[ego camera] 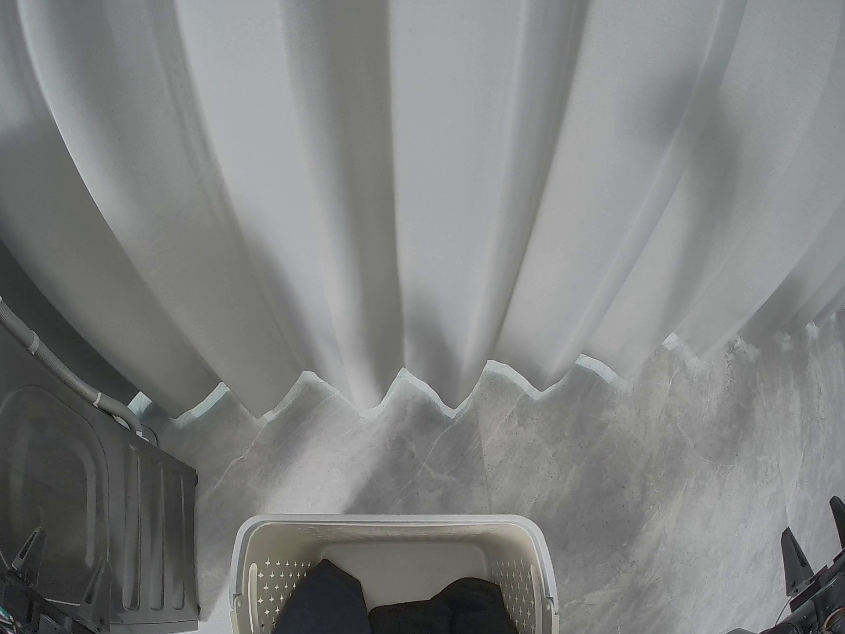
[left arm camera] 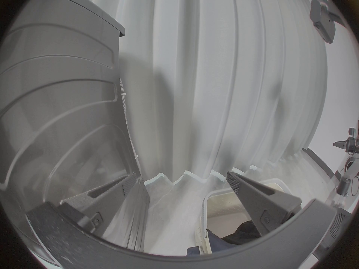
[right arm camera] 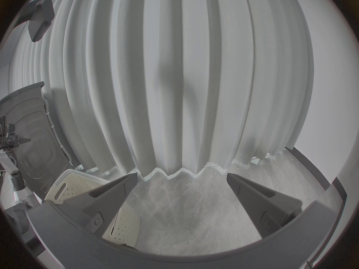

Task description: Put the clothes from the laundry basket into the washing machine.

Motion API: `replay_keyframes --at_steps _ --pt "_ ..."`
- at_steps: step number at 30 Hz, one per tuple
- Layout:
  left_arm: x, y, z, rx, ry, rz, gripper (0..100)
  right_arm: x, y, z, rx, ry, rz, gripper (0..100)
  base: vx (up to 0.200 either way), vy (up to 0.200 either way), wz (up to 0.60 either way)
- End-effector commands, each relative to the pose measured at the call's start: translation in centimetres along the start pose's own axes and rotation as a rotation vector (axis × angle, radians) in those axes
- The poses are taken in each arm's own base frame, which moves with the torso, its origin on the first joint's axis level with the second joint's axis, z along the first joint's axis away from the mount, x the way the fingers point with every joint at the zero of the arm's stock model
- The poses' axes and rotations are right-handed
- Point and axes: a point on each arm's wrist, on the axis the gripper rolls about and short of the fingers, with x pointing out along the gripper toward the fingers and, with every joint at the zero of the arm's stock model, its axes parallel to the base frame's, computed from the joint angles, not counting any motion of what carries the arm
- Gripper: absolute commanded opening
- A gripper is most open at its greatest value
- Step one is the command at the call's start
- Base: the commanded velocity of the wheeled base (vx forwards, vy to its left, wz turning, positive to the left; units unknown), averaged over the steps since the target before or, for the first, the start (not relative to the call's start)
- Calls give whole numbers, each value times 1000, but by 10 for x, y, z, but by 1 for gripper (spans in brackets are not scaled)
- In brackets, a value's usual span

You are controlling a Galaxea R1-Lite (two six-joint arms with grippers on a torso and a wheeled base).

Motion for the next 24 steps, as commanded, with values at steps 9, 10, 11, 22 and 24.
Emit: replay_keyframes --at_steps 9,10,11,22,24 --pt "0 0 -4 0 1 1 100 0 0 -5 0 1 2 100 0 0 0" --pt "0 0 -4 0 1 1 100 0 0 -5 0 1 2 100 0 0 0" --pt "0 0 -4 0 1 1 100 0 0 -5 0 1 0 100 0 0 0" --pt "0 0 -4 0 1 1 100 0 0 -5 0 1 2 100 0 0 0" --pt "0 0 -4 0 1 1 100 0 0 -5 -1 1 6 100 0 0 0"
